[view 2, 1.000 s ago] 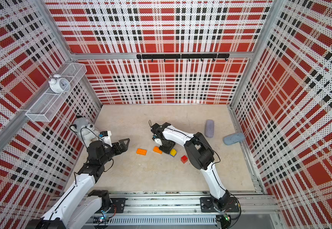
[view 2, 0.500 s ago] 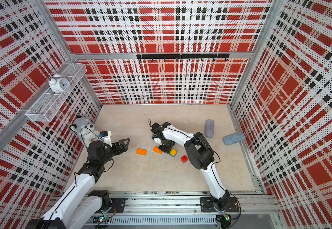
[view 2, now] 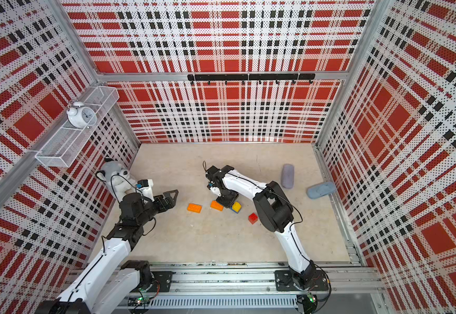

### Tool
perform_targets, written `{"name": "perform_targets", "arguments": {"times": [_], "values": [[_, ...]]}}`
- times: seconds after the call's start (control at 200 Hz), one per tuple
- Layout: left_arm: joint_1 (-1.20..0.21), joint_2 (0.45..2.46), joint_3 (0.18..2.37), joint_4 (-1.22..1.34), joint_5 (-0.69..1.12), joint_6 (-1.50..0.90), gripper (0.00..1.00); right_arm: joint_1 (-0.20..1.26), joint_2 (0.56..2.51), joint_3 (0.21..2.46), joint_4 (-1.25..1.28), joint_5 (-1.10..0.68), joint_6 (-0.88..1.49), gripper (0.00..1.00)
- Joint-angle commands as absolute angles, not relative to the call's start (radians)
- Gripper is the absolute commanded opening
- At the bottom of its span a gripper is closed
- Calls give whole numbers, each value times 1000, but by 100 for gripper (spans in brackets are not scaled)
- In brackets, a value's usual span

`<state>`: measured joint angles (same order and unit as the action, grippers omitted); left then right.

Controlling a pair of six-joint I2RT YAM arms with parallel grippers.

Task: Assemble a fork with lego
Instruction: Pick up the lego brick from the center of the board, then assemble the lego brick with the lego brick.

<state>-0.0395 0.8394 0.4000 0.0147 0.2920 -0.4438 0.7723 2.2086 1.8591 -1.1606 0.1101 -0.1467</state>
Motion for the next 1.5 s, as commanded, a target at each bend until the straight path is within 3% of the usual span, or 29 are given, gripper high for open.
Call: {"name": "perform_targets", "arguments": {"times": [0.0, 0.381, 0.691, 1.493], "values": [[-32, 834, 403, 25, 299, -430, 99, 788, 2209, 1949, -1208, 107, -188, 27], [-51, 796, 392, 46, 355, -388, 98, 866, 2315, 2071, -1244, 93, -276, 27], [-151, 620, 430, -84, 362, -10, 98, 867, 2333, 2076, -1249, 145, -291, 27], [-178, 665, 401, -42, 318, -29, 98, 867, 2373, 2055, -1259, 91, -232, 27]]}}
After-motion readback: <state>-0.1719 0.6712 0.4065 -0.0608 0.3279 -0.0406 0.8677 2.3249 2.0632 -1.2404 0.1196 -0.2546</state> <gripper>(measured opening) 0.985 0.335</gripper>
